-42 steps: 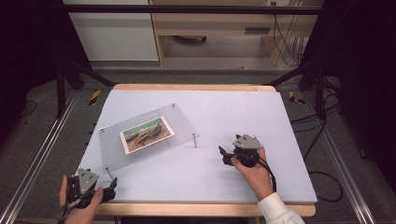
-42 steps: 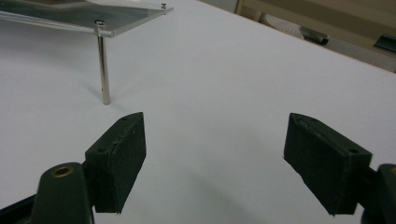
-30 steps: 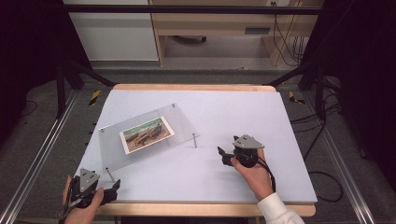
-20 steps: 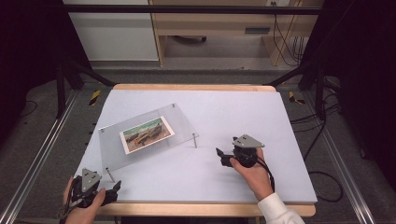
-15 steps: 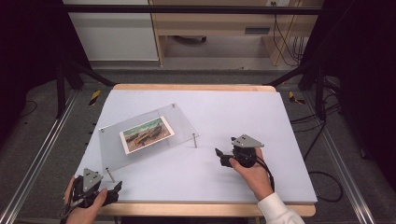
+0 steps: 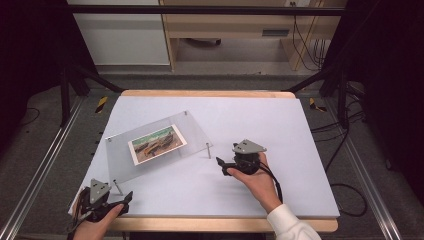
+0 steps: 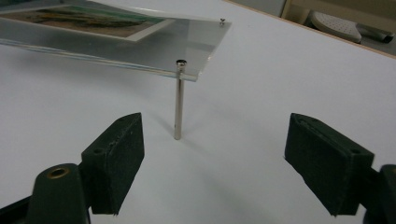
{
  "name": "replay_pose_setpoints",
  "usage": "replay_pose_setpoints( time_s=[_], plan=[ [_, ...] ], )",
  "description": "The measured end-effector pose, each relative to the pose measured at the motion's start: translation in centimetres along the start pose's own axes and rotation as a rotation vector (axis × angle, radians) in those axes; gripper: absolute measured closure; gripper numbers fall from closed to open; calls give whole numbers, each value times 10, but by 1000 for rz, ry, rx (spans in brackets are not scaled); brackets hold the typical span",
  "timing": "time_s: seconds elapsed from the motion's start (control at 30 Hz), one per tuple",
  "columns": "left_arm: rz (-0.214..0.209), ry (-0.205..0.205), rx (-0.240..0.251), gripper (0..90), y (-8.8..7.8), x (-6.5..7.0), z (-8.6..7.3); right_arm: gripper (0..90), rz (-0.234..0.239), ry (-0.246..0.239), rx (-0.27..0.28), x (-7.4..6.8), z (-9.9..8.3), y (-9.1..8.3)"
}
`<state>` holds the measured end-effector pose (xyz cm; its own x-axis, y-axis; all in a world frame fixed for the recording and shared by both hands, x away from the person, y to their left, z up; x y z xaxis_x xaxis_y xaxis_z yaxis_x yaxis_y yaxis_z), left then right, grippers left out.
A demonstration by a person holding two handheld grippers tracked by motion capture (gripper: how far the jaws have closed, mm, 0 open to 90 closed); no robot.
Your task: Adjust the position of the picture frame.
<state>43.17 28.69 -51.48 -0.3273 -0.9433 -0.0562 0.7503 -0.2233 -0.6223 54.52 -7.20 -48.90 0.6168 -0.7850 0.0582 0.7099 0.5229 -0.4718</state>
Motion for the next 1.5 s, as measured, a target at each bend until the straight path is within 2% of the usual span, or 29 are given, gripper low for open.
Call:
replay_pose_setpoints(
  time_s=[0.2,0.4,0.6,1.1,1.33,1.5],
  plan=[
    [3,-46,-3,205,3,-2,0,247,32,-6,-28,-12,6,16],
    [11,-77,11,287,6,-3,1,332,51,25,-39,-20,12,31],
    [18,-94,21,362,8,-5,3,422,49,68,-58,-19,10,48],
    [9,-123,18,471,15,-3,3,590,53,69,-66,-21,8,68],
    [14,-129,42,538,14,-4,6,668,62,63,-75,-21,5,75],
    [13,-141,60,591,12,-4,8,718,62,65,-63,-21,5,79]
  ],
)
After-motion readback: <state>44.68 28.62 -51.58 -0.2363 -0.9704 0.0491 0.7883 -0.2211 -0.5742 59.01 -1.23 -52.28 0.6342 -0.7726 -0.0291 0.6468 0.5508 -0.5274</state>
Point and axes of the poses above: each handheld gripper's, and its own axes: y roughly forward along the jaws, z roughly out of its top, x roughly to its right, the point moved 8 cm from there along y, roughly forward along the jaws, and after that the axes turned 2 degrees about -z, right-handed, at the moved point
